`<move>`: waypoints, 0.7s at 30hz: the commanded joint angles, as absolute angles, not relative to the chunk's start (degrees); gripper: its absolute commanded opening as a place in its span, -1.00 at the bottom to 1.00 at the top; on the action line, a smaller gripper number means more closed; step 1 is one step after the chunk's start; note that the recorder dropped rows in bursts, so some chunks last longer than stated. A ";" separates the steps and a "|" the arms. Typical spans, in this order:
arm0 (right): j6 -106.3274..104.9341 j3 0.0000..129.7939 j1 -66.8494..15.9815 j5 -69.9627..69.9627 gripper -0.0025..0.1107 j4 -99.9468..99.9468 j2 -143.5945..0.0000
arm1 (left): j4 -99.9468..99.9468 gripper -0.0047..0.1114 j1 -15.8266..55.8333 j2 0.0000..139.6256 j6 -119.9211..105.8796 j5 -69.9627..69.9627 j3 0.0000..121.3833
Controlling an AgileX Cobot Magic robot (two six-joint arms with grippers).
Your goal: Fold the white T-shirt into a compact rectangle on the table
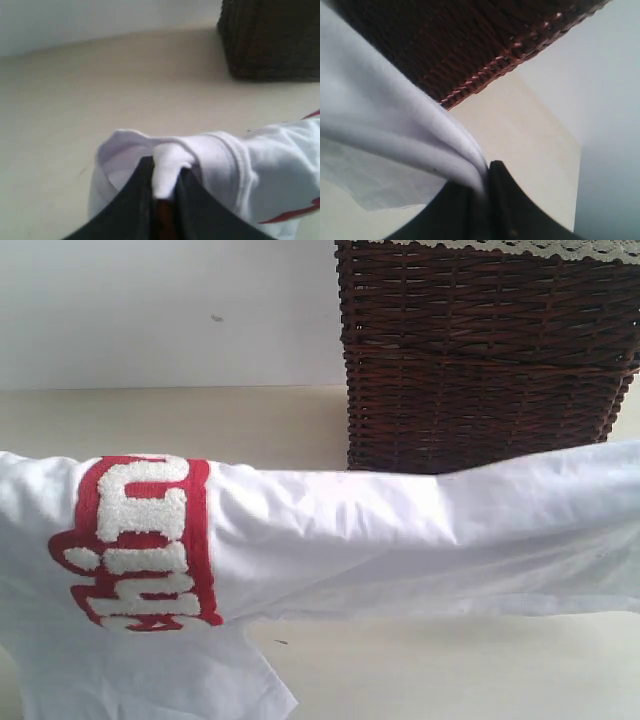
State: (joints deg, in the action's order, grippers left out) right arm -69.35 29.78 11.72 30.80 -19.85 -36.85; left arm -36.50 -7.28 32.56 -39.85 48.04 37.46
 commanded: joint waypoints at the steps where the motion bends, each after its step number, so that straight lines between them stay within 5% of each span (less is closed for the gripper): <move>1: -68.85 30.90 11.98 39.15 -0.96 -19.83 -28.22 | -38.15 -0.92 -7.46 20.53 -44.85 51.38 39.35; 14: -68.65 31.75 11.98 64.35 -0.96 -19.48 0.00 | -41.92 -0.92 -7.46 0.00 -44.84 61.01 39.49; 21: -54.74 34.93 11.98 69.96 -0.96 -16.57 0.00 | -39.90 -0.92 -8.77 0.00 -35.81 65.60 40.71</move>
State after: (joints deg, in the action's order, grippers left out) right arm -59.77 34.46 11.72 69.87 -18.07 -0.29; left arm -41.03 -7.65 0.28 -41.00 66.49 40.95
